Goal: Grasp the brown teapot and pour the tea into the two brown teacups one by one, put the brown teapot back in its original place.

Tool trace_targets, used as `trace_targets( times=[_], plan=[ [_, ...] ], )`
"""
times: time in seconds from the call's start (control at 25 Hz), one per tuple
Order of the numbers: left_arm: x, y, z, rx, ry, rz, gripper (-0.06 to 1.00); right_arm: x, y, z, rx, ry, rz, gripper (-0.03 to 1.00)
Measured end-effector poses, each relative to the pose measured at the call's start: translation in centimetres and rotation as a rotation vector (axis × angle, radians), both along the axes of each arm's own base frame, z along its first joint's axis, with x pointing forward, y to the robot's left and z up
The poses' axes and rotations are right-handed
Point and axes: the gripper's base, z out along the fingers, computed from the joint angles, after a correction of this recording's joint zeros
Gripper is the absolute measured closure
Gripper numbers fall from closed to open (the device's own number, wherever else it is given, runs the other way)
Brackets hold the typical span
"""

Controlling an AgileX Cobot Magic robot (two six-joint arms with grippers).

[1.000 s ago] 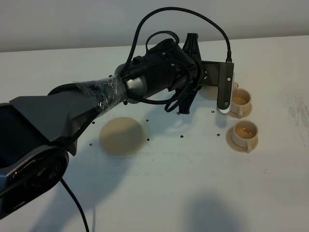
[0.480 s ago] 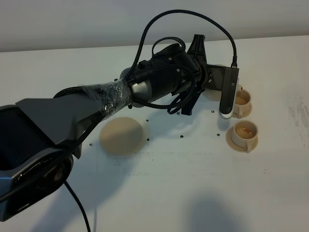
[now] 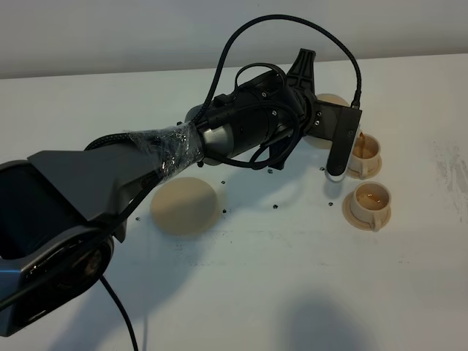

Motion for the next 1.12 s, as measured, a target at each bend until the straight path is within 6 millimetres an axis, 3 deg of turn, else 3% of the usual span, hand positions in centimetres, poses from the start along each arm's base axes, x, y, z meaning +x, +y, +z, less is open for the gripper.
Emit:
trace_targets(
  times=[0.84, 1.12],
  plan=[
    [0.4, -0.5, 0.3, 0.003, -0.080, -0.071, 0.83, 0.0, 0.0, 0.0, 0.000, 0.000, 0.000, 0.74],
    [0.6, -0.5, -1.5, 0.042, -0.066, -0.079, 0.83, 0.0, 0.0, 0.0, 0.000, 0.000, 0.000, 0.74]
  ],
)
